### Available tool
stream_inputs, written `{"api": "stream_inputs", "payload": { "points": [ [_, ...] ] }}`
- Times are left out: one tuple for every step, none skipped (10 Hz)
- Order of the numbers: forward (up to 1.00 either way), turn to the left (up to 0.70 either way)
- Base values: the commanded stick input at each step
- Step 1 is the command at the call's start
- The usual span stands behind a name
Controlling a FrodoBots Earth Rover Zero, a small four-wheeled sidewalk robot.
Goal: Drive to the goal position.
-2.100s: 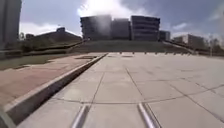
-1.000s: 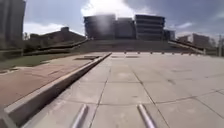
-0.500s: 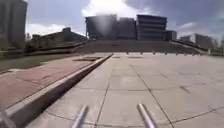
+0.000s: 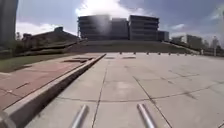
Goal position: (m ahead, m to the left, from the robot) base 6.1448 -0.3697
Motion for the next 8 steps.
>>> {"api": "stream_inputs", "payload": {
  "points": [
    [0.7, 0.0],
    [0.7, -0.03],
    [0.7, -0.35],
    [0.7, -0.35],
    [0.7, -0.35],
    [0.7, -0.1],
    [0.7, 0.0],
    [0.7, 0.0]
  ]
}}
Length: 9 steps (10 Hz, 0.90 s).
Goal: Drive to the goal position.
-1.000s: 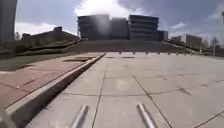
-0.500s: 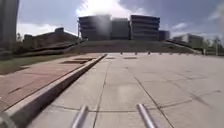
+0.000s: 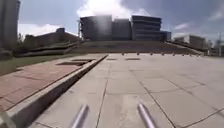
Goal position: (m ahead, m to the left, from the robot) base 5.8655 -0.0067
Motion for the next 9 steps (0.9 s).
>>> {"api": "stream_inputs", "payload": {
  "points": [
    [0.7, 0.0],
    [0.7, 0.0],
    [0.7, 0.0],
    [0.7, 0.0],
    [0.7, 0.0],
    [0.7, 0.0],
    [0.7, 0.0],
    [0.7, -0.14],
    [0.7, -0.35]
  ]
}}
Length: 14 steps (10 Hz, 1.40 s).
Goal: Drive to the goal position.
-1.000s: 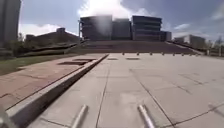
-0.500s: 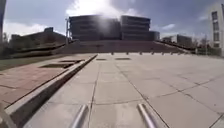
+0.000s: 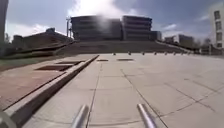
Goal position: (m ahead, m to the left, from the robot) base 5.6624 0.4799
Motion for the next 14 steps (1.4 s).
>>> {"api": "stream_inputs", "payload": {
  "points": [
    [0.7, -0.35],
    [0.7, -0.24],
    [0.7, -0.03],
    [0.7, 0.0],
    [0.7, 0.0],
    [0.7, 0.0],
    [0.7, 0.0],
    [0.7, 0.0],
    [0.7, 0.0],
    [0.7, 0.0],
    [0.7, 0.0],
    [0.7, 0.0],
    [0.7, 0.0],
    [0.7, 0.0]
  ]
}}
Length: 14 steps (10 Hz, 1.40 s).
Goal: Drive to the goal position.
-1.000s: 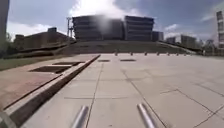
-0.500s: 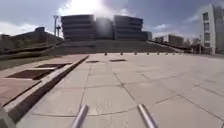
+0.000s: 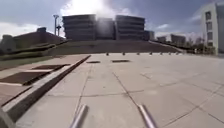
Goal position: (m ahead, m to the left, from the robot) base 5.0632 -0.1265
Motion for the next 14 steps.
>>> {"api": "stream_inputs", "payload": {
  "points": [
    [0.7, 0.0],
    [0.7, 0.0],
    [0.7, 0.0],
    [0.7, 0.0],
    [0.7, 0.0],
    [0.7, 0.0],
    [0.7, 0.0],
    [0.7, 0.0],
    [0.7, 0.0],
    [0.7, 0.0],
    [0.7, 0.0],
    [0.7, 0.0],
    [0.7, 0.0],
    [0.7, 0.0]
  ]
}}
